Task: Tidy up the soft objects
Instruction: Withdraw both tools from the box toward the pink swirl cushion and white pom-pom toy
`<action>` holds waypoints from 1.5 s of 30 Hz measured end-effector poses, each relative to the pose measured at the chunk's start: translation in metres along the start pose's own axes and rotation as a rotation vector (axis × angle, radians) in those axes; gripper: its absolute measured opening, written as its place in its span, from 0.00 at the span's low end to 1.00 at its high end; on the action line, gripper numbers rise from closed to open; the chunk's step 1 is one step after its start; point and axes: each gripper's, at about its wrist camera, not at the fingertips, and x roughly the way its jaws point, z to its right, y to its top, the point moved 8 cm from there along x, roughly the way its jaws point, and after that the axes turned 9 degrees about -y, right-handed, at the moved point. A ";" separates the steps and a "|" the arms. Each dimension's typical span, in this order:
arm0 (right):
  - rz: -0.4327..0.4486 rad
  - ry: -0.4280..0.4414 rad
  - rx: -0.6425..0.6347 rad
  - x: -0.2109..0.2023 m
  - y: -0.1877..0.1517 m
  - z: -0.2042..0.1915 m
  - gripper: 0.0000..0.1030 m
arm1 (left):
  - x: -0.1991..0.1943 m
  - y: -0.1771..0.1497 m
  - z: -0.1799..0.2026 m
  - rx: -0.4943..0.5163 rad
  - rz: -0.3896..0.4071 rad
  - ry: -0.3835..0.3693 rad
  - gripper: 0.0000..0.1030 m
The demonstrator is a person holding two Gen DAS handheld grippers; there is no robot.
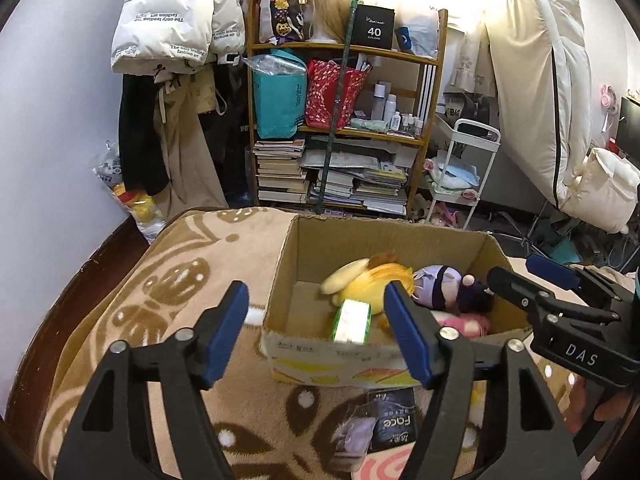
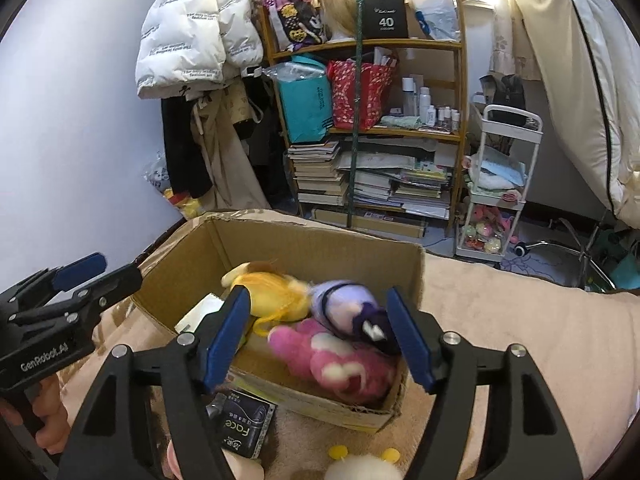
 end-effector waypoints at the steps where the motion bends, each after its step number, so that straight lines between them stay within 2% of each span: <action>1: -0.005 -0.003 -0.005 -0.002 -0.002 0.000 0.74 | -0.002 -0.001 0.000 0.002 -0.001 0.003 0.71; 5: -0.015 -0.028 -0.004 -0.010 -0.006 0.007 0.74 | -0.013 -0.004 0.001 0.007 -0.002 0.012 0.77; 7: -0.010 -0.047 -0.016 -0.017 -0.006 0.012 0.79 | -0.020 -0.005 0.002 0.009 0.000 0.010 0.81; 8: 0.002 -0.056 -0.018 -0.022 -0.005 0.016 0.86 | -0.024 -0.005 0.003 0.010 0.003 0.008 0.83; 9: 0.013 -0.062 -0.015 -0.028 -0.004 0.019 0.89 | -0.028 -0.005 0.003 0.011 0.004 0.008 0.86; 13: 0.028 -0.057 0.012 -0.046 0.000 0.029 0.90 | -0.042 -0.008 0.005 0.010 0.007 0.015 0.89; 17: 0.045 -0.061 0.021 -0.064 0.001 0.032 1.00 | -0.055 -0.014 0.012 0.018 0.006 0.017 0.92; 21: 0.062 -0.070 0.020 -0.079 0.001 0.030 1.00 | -0.066 -0.018 0.019 0.040 -0.006 0.028 0.92; 29: 0.058 -0.075 0.023 -0.102 -0.008 0.031 1.00 | -0.086 -0.038 0.019 -0.002 -0.036 0.026 0.94; 38: 0.056 -0.078 0.052 -0.120 -0.017 0.036 1.00 | -0.101 -0.050 0.022 -0.005 -0.057 0.036 0.94; 45: 0.038 -0.082 0.073 -0.127 -0.026 0.038 1.00 | -0.104 -0.058 0.029 -0.004 -0.082 0.011 0.94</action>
